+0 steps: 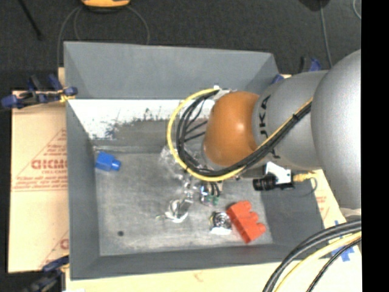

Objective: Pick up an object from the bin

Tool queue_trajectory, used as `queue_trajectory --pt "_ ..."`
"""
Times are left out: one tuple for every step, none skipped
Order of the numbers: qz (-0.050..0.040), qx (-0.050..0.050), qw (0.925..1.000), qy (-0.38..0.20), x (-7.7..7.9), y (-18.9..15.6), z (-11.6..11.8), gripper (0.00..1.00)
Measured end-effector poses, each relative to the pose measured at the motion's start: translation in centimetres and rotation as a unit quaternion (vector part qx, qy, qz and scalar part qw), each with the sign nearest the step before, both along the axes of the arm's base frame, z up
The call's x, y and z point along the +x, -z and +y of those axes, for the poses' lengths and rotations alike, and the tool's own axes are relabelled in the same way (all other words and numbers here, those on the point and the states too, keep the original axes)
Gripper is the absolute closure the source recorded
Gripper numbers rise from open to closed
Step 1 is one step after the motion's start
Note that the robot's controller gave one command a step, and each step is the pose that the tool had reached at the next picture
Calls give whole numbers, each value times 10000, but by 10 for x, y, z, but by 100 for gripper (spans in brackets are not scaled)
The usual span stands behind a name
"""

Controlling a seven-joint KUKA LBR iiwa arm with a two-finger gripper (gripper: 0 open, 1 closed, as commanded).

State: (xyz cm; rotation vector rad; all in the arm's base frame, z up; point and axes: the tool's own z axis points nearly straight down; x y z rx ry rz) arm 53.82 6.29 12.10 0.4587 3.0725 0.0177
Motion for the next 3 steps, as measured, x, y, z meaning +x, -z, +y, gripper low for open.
queue_trajectory --pt "108 -5 9998 179 -9 48 -4 0" --pt "68 -5 9998 197 -6 44 -4 100" --pt "128 -14 9996 236 -3 -114 -8 100"
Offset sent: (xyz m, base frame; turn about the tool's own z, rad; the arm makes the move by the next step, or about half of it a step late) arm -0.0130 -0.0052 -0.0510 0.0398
